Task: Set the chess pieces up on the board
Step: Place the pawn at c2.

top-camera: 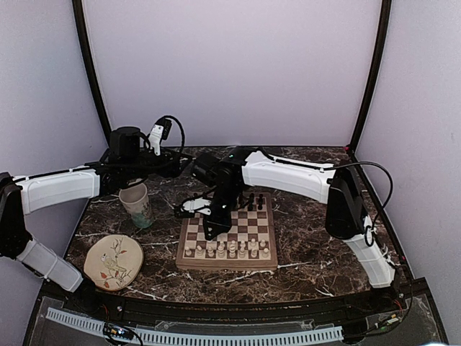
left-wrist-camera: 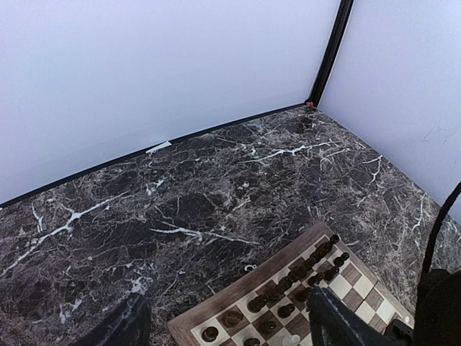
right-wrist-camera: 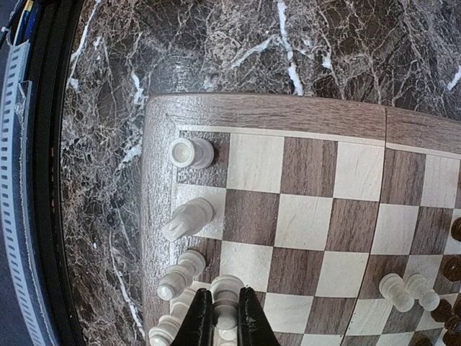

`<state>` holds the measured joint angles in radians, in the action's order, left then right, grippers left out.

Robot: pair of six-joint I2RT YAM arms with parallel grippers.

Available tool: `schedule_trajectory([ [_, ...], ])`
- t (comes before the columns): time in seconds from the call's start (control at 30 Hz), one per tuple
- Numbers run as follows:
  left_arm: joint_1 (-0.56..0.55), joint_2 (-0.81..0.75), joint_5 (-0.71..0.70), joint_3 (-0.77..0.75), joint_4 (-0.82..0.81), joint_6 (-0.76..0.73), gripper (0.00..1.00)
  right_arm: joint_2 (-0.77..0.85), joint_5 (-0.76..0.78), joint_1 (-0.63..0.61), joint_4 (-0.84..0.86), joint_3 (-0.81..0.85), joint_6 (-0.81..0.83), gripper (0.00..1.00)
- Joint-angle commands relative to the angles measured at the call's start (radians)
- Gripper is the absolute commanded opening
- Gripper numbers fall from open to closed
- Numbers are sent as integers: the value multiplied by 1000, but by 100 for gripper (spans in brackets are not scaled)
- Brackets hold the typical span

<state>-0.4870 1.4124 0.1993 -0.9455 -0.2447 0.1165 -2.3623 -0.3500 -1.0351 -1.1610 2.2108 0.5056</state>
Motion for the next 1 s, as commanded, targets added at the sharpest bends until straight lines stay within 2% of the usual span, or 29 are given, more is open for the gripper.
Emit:
schedule_trajectory([
  [0.0, 3, -22, -3, -21, -2, -8, 77, -29, -22, -3, -15, -3, 14, 8],
  [0.47, 2, -29, -9, -19, 0, -14, 77, -74, 12, -3, -16, 9, 15, 10],
  [0.97, 3, -27, -5, -21, -1, -11, 77, -82, 27, -3, 1, 15, 4, 18],
])
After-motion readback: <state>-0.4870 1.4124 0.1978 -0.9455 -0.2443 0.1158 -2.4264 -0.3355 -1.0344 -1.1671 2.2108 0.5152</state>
